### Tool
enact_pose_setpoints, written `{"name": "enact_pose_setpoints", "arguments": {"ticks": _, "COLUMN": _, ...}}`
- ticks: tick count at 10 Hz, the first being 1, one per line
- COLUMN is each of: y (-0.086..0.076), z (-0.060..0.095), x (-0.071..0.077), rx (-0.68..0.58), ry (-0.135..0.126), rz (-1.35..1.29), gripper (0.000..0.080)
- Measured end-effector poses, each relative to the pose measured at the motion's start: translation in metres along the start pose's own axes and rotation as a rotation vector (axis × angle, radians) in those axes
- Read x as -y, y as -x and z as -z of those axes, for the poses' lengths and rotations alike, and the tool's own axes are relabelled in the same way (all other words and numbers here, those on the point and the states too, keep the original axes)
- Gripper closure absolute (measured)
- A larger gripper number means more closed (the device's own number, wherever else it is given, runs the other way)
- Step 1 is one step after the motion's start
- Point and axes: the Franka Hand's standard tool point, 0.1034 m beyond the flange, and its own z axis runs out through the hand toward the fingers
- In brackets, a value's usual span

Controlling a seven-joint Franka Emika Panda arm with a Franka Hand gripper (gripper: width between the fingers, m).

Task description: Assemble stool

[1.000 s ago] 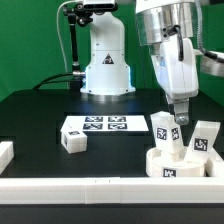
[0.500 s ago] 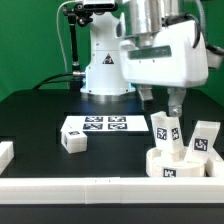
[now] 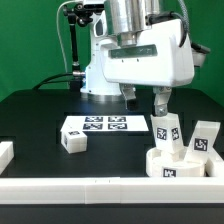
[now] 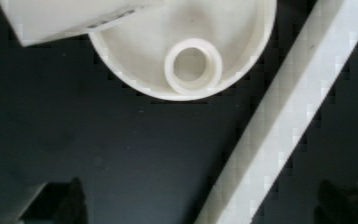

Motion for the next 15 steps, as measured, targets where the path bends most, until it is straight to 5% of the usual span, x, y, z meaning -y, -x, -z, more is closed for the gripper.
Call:
{"name": "enact_pose_setpoints", "arguments": {"ticks": 4, "y": -0.016, "z": -0.009, "x": -0.017, "rx": -0.044, "ry": 0.093, "rz": 0.709, "gripper": 0.0151}}
{"name": "enact_pose_setpoints", "arguments": {"ticks": 9, "y": -0.021, "z": -0.009, "x": -0.019, "rx": -0.037, "ry": 0.11, "rz": 1.068, "gripper": 0.0151}}
{"name": "enact_pose_setpoints", "arguments": {"ticks": 12, "y": -0.044, "z": -0.015, "x": -0.039, "rx": -0.091, "ry": 0.152, "rz": 1.444, "gripper": 0.0151}}
{"name": "enact_pose_setpoints", "arguments": {"ticks": 15, "y": -0.044, "z": -0.015, "x": -0.039, "rx": -0.09, "ry": 0.151, "rz": 1.437, "gripper": 0.0151}}
